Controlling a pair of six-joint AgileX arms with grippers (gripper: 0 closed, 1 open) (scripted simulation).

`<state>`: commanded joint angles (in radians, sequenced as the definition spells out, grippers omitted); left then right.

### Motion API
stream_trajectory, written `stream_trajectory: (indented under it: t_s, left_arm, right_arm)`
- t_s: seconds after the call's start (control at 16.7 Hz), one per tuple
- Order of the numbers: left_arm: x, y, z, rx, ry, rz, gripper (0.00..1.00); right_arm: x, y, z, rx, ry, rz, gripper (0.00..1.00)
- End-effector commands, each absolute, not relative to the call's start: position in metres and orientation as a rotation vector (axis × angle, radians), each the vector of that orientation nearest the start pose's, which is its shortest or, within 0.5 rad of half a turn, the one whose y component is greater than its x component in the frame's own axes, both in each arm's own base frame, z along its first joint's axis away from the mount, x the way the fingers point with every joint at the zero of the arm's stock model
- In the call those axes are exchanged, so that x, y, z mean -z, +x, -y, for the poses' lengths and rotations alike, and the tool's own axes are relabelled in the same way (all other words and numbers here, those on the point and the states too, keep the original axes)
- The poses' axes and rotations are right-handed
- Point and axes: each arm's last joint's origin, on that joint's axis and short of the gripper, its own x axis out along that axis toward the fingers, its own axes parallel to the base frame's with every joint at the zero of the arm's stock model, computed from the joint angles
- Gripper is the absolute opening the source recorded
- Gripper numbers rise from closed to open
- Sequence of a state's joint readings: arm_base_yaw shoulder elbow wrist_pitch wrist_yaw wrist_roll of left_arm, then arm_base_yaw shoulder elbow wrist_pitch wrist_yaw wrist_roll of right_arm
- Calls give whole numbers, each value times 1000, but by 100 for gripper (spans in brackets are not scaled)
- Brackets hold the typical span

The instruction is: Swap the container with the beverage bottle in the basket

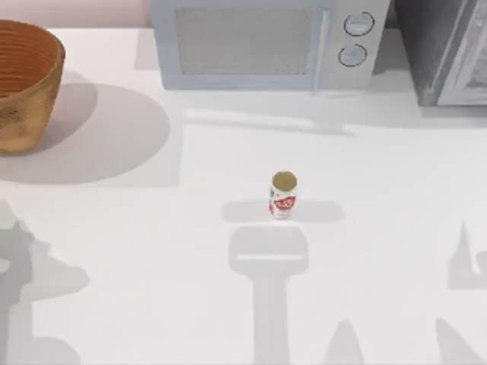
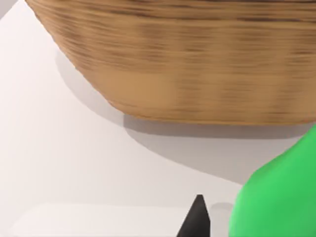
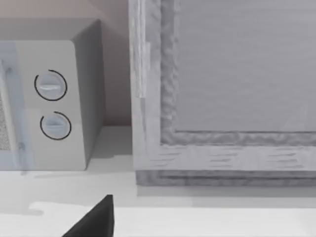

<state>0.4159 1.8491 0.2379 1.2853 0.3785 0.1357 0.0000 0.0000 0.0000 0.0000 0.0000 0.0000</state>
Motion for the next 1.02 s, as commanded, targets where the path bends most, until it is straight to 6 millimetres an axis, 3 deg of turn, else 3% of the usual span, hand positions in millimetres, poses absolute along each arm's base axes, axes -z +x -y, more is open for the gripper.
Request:
stream_trajectory:
  t_s: [0.3, 0.54, 0.72, 0.9, 1.02]
  left_arm:
    - [-106, 245, -165, -222, -24, -298, 0]
    - [-169, 274, -209, -270, -25, -295, 0]
    - [-231, 302, -202, -220, -18, -288, 0]
    - [-281, 325, -163, -129, -12, -294, 0]
    - [-301, 336, -131, -64, -7, -302, 0]
  right_arm:
    - [-160, 106, 1, 0, 0, 0, 100]
    - [-160, 106, 1, 0, 0, 0, 100]
    - [-160, 106, 1, 0, 0, 0, 100]
    - [-160, 106, 1, 0, 0, 0, 100]
    - [-160, 106, 1, 0, 0, 0, 100]
